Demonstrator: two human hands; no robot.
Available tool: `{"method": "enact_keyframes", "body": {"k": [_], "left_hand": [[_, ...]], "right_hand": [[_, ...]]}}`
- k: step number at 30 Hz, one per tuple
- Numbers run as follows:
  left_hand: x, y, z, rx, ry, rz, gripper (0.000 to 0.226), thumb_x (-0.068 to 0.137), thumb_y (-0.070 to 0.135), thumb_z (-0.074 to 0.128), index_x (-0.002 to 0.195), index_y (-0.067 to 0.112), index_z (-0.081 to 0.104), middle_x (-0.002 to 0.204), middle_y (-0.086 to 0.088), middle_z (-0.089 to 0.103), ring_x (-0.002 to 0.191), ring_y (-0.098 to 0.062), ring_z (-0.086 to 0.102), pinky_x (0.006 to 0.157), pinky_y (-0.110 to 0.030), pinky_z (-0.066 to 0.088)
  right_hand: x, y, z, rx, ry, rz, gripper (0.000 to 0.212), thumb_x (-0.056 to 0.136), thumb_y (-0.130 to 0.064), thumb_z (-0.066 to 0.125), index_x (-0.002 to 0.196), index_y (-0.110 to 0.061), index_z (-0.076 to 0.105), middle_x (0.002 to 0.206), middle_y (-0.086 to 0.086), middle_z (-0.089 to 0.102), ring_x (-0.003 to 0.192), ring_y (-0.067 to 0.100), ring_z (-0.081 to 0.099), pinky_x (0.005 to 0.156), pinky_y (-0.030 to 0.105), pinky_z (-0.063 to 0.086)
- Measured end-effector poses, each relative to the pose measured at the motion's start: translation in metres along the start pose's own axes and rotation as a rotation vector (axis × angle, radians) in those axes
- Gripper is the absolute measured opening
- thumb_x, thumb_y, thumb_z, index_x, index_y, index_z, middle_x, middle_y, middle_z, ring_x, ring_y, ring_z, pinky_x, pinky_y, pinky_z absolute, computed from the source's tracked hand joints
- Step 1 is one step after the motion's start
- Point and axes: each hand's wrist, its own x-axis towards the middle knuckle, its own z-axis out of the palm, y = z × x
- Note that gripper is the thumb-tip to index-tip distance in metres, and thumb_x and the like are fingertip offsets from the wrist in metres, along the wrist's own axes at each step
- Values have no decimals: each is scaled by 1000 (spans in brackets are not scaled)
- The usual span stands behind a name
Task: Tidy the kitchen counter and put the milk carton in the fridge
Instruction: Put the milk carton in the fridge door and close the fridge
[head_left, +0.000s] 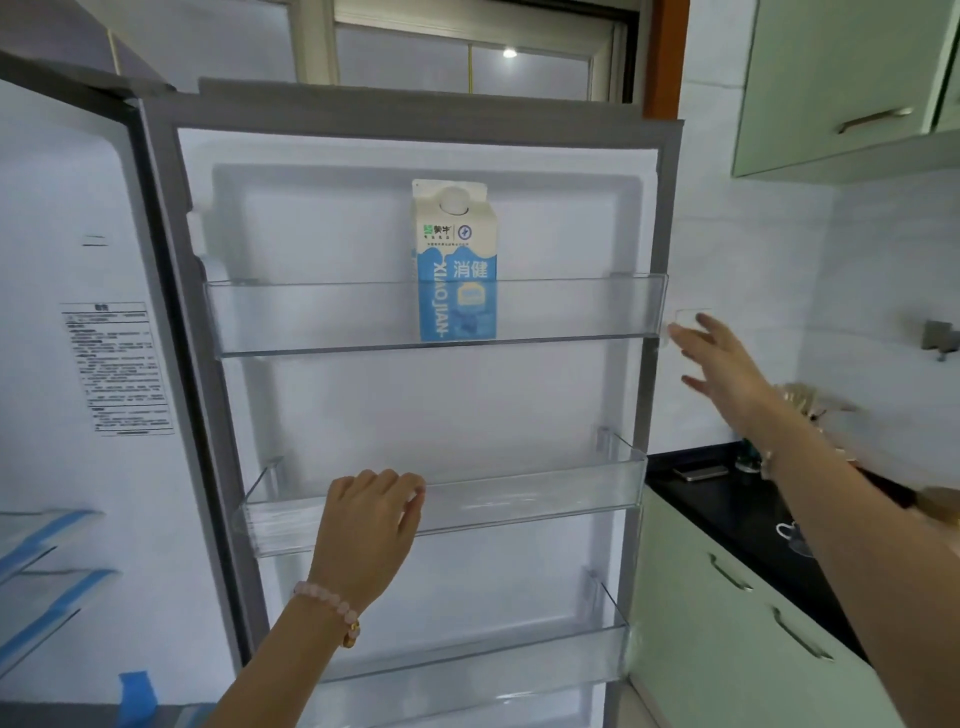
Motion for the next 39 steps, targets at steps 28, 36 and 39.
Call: {"method": "enact_keyframes", "body": {"k": [28, 36, 39], "left_hand": [[-51, 38, -72, -68, -97, -152, 50, 91, 36, 37, 115, 7, 70, 106, -11, 75, 98, -31, 71, 93, -51, 55], [-127, 137, -150, -393, 65, -152, 54, 100, 47, 32, 132, 12, 56, 126, -8, 65, 117, -11, 48, 108, -21, 32], [-163, 173, -177, -425, 98, -145, 51, 102, 46, 24, 138, 18, 45, 138, -2, 55, 127, -10, 44, 116, -15, 22]], "right_hand": [[-93, 52, 10, 386, 2, 105, 35, 85, -62, 45, 98, -36, 64, 95, -11, 65, 94, 12, 60, 91, 36, 48], [-238, 10, 2, 288, -60, -141, 47, 69, -63, 61, 106, -36, 49, 106, -8, 59, 96, 8, 60, 84, 23, 48], [-293, -7, 7, 238, -140, -201, 36, 67, -51, 68, 97, -41, 52, 99, -7, 65, 90, 5, 64, 75, 15, 51]]}}
